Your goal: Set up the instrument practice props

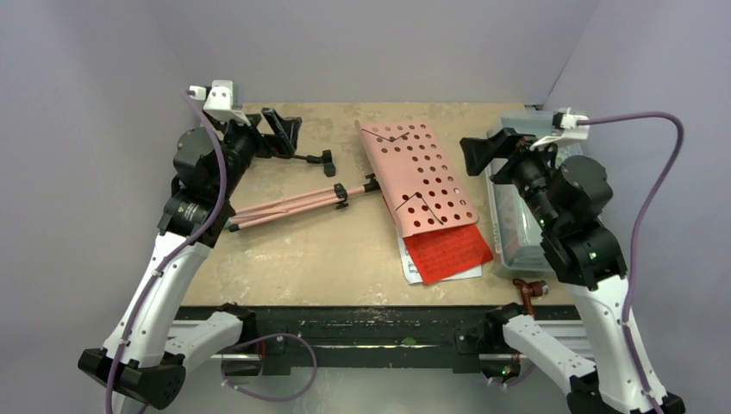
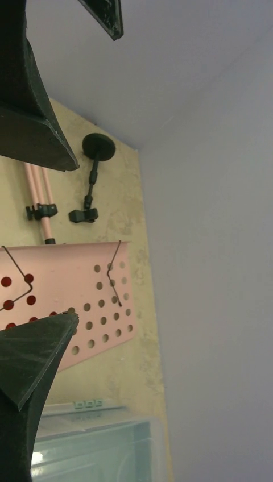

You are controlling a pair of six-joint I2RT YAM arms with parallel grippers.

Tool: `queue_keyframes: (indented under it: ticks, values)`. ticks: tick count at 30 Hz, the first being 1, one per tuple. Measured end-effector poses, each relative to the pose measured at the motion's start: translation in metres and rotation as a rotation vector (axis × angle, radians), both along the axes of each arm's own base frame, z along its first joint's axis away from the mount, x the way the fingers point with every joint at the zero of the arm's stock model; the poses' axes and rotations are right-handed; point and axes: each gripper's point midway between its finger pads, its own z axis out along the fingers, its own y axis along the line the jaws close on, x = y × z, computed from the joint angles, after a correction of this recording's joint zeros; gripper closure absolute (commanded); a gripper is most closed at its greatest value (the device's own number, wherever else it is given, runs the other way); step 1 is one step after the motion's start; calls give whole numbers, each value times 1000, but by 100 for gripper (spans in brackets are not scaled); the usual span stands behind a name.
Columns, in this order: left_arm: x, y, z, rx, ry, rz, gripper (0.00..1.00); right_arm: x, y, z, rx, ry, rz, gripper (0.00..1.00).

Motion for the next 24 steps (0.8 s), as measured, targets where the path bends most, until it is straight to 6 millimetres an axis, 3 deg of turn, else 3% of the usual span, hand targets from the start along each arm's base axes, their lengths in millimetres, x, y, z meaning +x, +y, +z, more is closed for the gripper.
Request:
queue_keyframes:
  ticks: [5, 11, 15, 19, 22, 24]
  values:
    - [9, 0, -24, 25, 79, 19, 1, 22, 18, -40, -34, 123, 55, 1]
    - [22, -13, -54, 52, 160, -34, 2, 33, 56, -95, -63, 242, 236, 3]
    - [28, -28, -93, 77, 272, -101, 4, 47, 93, -137, -114, 338, 350, 10]
    - [33, -44, -138, 97, 416, -178, 6, 56, 137, -185, -215, 426, 451, 24]
    - [31, -48, -170, 117, 525, -205, 7, 68, 159, -216, -303, 489, 481, 32]
    - [27, -47, -184, 132, 566, -206, 7, 84, 168, -227, -347, 504, 471, 35]
